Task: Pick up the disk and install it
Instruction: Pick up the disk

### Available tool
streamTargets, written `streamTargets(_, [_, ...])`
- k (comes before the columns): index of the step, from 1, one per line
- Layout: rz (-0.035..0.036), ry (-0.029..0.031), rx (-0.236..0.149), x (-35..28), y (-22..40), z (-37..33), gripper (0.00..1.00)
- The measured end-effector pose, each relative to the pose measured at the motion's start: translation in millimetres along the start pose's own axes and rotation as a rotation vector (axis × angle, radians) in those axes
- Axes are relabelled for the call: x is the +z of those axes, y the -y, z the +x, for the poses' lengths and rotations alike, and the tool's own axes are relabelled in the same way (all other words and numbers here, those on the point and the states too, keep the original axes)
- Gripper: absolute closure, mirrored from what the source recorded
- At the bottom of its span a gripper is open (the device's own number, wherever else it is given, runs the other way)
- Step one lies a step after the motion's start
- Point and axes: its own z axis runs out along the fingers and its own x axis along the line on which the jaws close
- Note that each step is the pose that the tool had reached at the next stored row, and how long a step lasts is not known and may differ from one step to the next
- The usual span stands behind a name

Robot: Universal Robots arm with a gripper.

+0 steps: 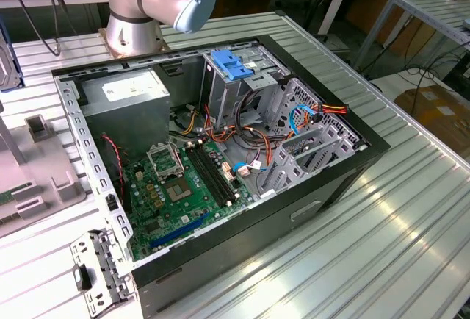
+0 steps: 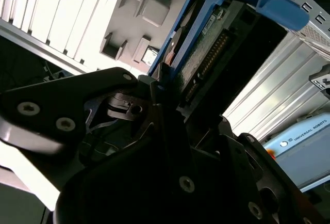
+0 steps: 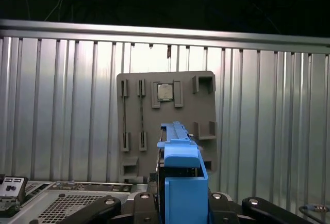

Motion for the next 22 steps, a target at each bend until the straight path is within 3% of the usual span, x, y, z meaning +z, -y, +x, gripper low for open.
streamTargets(22, [-0.0018, 0.0001, 0.000, -1.2, 12.2, 33.7, 0.63])
